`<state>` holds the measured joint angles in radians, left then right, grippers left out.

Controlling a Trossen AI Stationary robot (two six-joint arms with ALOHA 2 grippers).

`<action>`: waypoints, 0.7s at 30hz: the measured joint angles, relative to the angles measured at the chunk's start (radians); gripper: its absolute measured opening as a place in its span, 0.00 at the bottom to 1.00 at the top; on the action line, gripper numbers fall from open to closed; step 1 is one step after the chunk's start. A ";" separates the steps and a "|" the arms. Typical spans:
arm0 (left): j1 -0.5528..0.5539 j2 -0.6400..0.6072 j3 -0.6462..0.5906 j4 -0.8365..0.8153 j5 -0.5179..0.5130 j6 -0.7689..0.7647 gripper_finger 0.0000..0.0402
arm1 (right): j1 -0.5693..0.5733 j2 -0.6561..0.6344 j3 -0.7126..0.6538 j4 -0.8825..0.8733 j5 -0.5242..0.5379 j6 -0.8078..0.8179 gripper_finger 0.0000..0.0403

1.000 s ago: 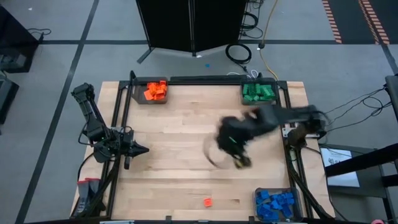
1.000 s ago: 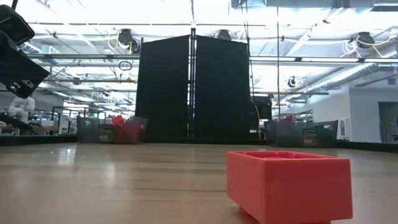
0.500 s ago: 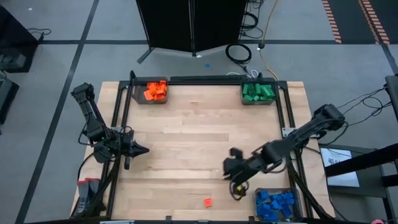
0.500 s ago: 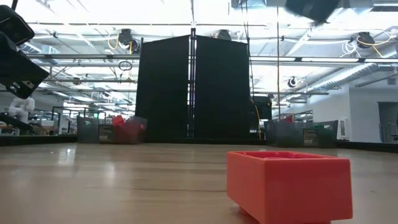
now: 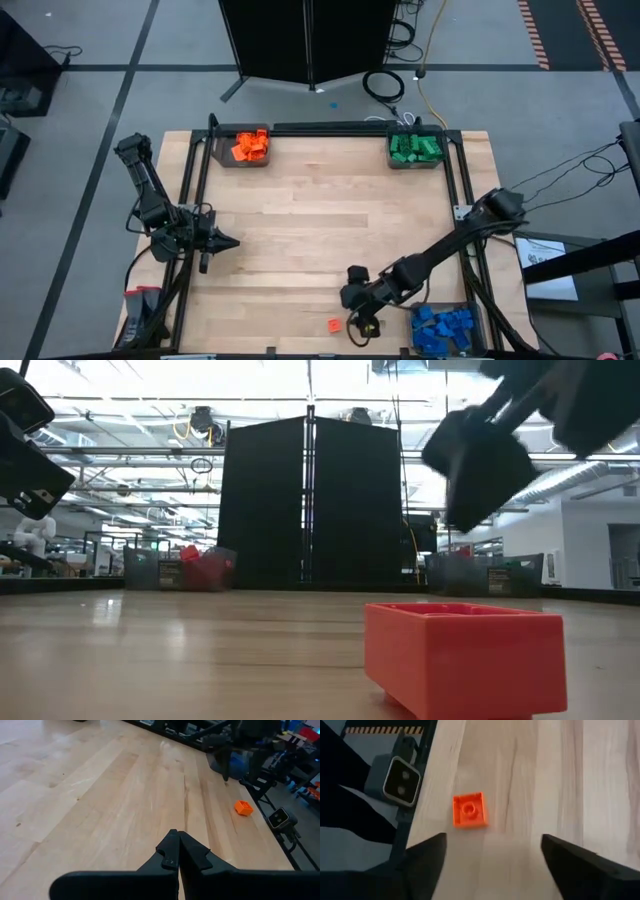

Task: Sort blocks
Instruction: Put the orange game piece into the top left black bin

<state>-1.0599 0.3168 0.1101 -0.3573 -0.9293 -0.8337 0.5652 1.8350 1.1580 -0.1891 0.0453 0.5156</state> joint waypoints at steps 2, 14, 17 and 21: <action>0.000 0.000 0.000 0.000 0.003 0.000 0.00 | 0.000 0.029 0.030 0.006 0.001 0.002 0.84; 0.000 0.002 0.000 0.002 0.071 0.001 0.00 | 0.006 0.144 0.163 -0.011 -0.024 -0.057 0.93; 0.000 0.002 0.000 0.001 0.071 0.001 0.00 | 0.006 0.145 0.163 -0.012 -0.021 -0.059 0.93; 0.000 0.002 0.000 0.001 0.072 0.001 0.00 | 0.006 0.186 0.163 -0.006 -0.019 -0.057 0.93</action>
<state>-1.0597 0.3187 0.1101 -0.3565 -0.8577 -0.8330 0.5713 2.0205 1.3214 -0.1953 0.0265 0.4585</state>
